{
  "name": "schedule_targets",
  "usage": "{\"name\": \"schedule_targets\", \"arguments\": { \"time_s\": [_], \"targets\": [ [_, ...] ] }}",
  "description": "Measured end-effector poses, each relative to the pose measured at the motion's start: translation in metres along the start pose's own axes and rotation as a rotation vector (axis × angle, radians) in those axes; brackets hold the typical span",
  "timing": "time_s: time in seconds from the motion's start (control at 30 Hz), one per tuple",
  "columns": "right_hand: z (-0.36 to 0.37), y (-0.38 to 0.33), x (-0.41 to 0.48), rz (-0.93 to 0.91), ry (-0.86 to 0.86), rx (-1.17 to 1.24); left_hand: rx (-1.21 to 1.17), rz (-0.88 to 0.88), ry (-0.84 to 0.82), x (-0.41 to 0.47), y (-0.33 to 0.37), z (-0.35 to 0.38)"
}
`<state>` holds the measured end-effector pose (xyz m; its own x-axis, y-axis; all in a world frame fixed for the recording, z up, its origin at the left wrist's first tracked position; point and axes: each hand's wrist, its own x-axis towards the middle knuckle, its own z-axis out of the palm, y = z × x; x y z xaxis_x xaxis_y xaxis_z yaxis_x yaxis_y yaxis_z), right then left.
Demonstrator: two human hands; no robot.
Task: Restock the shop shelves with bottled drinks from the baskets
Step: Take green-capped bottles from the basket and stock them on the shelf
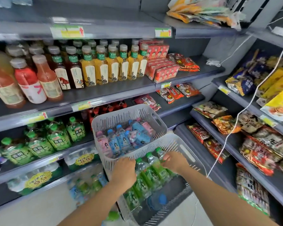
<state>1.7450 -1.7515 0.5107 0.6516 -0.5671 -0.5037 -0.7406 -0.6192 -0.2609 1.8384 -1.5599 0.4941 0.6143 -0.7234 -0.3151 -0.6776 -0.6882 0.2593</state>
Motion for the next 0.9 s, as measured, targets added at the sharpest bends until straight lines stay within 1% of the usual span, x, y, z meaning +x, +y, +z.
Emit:
{"name": "schedule_targets", "arguments": {
  "time_s": [0.07, 0.17, 0.27, 0.37, 0.43, 0.6, 0.7, 0.8, 0.9],
  "targets": [
    [0.01, 0.017, 0.016, -0.003, -0.042, -0.024, -0.024, -0.051, -0.039, 0.014, 0.01, 0.023],
    [0.028, 0.038, 0.037, -0.003, -0.098, -0.055, -0.118, -0.158, -0.143, 0.033, 0.02, 0.058],
    [0.046, 0.052, 0.058, 0.037, -0.17, -0.047, -0.146, -0.289, -0.234, 0.049, 0.027, 0.086],
    [0.063, 0.059, 0.075, 0.07, -0.195, -0.047, -0.165, -0.439, -0.282, 0.058, 0.028, 0.109],
    [0.076, 0.06, 0.084, 0.086, -0.22, -0.025, -0.188, -0.51, -0.285, 0.063, 0.027, 0.12],
    [0.097, 0.057, 0.099, 0.133, -0.221, 0.016, -0.237, -0.591, -0.217, 0.073, 0.029, 0.127],
    [0.102, 0.054, 0.104, 0.129, -0.198, -0.055, -0.259, -0.641, -0.218, 0.078, 0.025, 0.129],
    [0.105, 0.051, 0.104, 0.125, -0.158, -0.184, -0.244, -0.629, -0.232, 0.078, 0.027, 0.131],
    [0.111, 0.05, 0.104, 0.13, -0.111, -0.174, -0.243, -0.603, -0.215, 0.076, 0.028, 0.135]
  ]
}}
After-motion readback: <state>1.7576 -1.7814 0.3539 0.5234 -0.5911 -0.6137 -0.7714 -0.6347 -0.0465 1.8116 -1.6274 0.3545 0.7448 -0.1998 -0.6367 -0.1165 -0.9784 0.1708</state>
